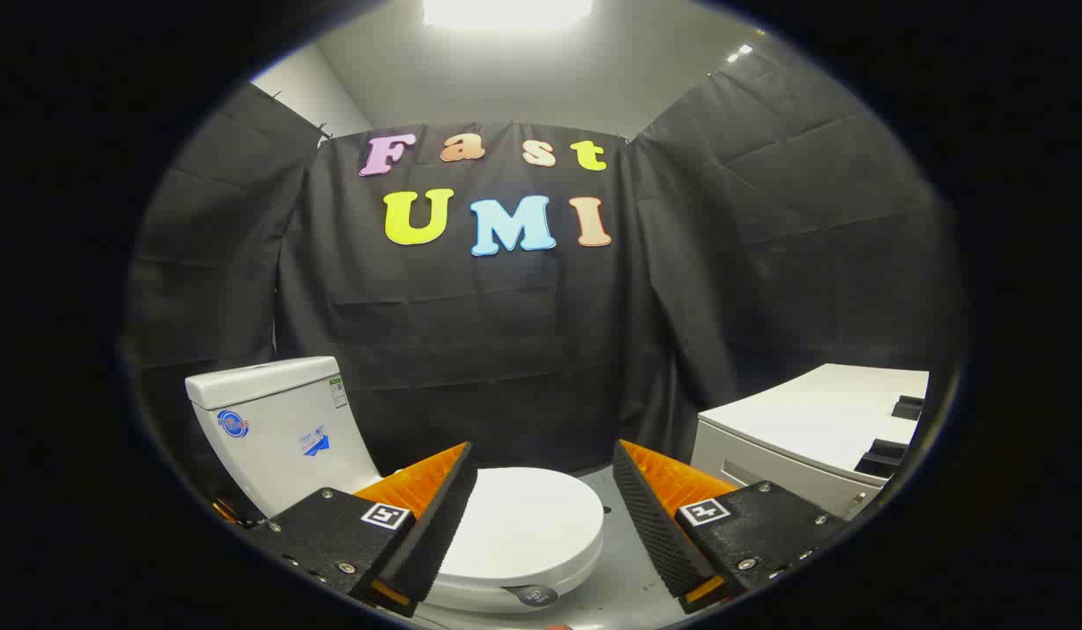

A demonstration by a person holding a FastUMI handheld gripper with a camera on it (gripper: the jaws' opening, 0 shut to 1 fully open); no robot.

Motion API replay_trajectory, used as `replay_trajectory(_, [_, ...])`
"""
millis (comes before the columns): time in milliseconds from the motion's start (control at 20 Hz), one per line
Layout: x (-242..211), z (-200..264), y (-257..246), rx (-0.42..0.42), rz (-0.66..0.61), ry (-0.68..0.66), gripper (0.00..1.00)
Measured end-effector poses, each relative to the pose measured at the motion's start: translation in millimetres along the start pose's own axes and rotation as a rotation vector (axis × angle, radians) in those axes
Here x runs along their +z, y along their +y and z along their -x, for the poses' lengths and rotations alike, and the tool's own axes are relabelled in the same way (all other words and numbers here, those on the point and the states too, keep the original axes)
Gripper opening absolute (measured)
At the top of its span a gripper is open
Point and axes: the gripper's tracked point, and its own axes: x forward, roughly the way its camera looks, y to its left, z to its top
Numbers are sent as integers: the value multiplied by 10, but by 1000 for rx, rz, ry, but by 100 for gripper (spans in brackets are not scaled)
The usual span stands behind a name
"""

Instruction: Open the toilet lid.

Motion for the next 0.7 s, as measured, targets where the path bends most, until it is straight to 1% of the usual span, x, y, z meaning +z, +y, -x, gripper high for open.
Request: replay_trajectory(700, [-21,6,2,8,2,1,96])
